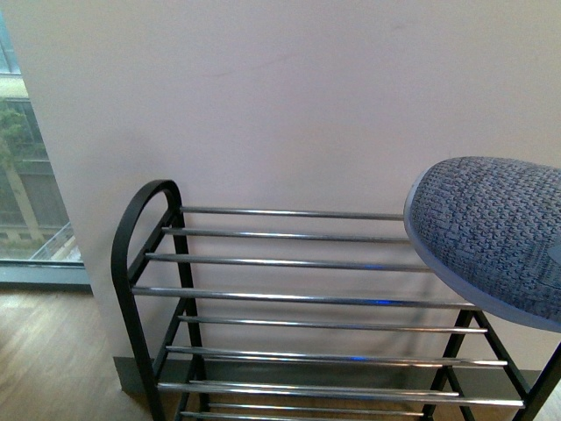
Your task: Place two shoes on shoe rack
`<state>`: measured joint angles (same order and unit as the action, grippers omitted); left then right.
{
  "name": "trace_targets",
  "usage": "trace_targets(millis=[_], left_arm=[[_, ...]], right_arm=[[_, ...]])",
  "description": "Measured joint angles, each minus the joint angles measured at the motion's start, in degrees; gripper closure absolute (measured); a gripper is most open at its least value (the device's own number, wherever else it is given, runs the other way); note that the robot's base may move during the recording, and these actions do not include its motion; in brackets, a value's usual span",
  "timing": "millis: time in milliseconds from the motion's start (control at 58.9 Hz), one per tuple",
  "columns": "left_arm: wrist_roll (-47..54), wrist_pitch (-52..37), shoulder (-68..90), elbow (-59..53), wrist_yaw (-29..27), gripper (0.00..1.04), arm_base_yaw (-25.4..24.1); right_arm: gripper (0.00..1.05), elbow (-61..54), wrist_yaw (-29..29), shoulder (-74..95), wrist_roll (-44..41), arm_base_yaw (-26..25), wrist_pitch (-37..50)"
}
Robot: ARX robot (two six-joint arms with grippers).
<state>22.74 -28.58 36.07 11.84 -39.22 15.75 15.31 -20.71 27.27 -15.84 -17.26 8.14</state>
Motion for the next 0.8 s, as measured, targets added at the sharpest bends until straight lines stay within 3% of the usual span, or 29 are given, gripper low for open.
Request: trace_targets(millis=[254,305,339,543,797], left_arm=[[0.0,0.0,0.0,0.0,-0.07,1.03,0.0],[0.0,0.0,0.0,0.0,-0.07,1.03,0.0],[0.0,0.0,0.0,0.0,-0.04,1.03,0.0],[0.0,0.0,0.0,0.0,-0.07,1.03,0.0],[0.0,0.0,0.0,0.0,-0.04,1.03,0.0]], right_arm=[[1.03,0.04,-0.2,-0.04,0.04,0.0,0.0],[1.03,0.5,-7.39,1.07,3.3,-0.94,-1.33],[1.03,1.36,-8.0,3.28,6.49,0.22,-1.2],[1.03,15.3,10.6,28.92,20.65,14.08,5.49],[1.03,29.44,25.86,53.75,32.15,16.68,1.79]])
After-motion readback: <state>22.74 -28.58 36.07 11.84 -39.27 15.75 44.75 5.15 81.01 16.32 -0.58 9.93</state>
